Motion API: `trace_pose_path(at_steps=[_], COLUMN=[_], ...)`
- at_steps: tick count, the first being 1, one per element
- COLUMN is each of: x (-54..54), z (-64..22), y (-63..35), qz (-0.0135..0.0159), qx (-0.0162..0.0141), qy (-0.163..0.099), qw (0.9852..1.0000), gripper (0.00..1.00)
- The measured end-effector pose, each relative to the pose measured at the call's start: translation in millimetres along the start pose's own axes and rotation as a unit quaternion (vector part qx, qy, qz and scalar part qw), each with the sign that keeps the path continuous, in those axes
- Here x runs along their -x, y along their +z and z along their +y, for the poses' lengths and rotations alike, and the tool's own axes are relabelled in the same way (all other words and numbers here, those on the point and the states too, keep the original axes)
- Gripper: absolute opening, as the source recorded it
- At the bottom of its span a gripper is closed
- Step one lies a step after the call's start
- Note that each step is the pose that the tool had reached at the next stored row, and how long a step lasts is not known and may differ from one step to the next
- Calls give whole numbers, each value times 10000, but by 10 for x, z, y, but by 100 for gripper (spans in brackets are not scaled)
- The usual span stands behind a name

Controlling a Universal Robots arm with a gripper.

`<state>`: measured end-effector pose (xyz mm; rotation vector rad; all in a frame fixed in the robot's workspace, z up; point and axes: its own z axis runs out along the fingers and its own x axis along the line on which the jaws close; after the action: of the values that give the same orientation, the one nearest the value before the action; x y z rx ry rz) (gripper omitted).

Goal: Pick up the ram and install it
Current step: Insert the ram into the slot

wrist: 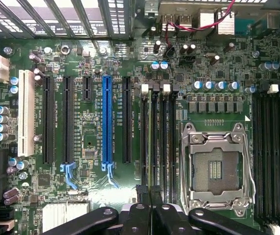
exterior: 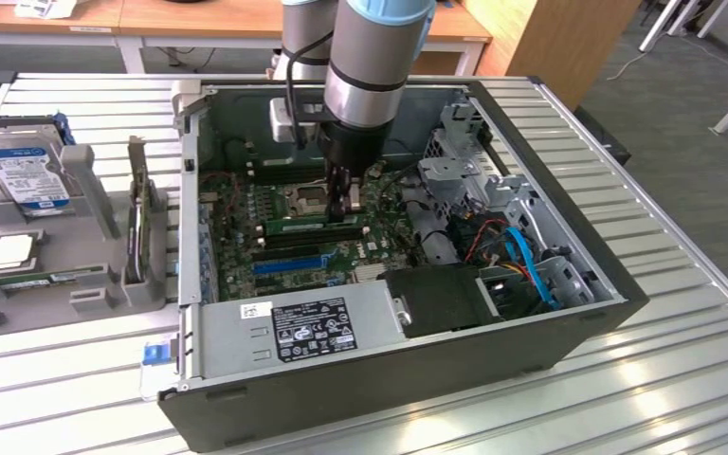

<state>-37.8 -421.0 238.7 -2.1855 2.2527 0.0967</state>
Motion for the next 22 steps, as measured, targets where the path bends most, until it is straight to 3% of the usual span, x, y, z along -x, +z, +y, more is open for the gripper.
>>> trace_pose_path(at_steps=[22], x=[-4], z=[19], y=[54], qz=[-1], qx=[-1], qy=[7], qw=[10000], gripper=[12])
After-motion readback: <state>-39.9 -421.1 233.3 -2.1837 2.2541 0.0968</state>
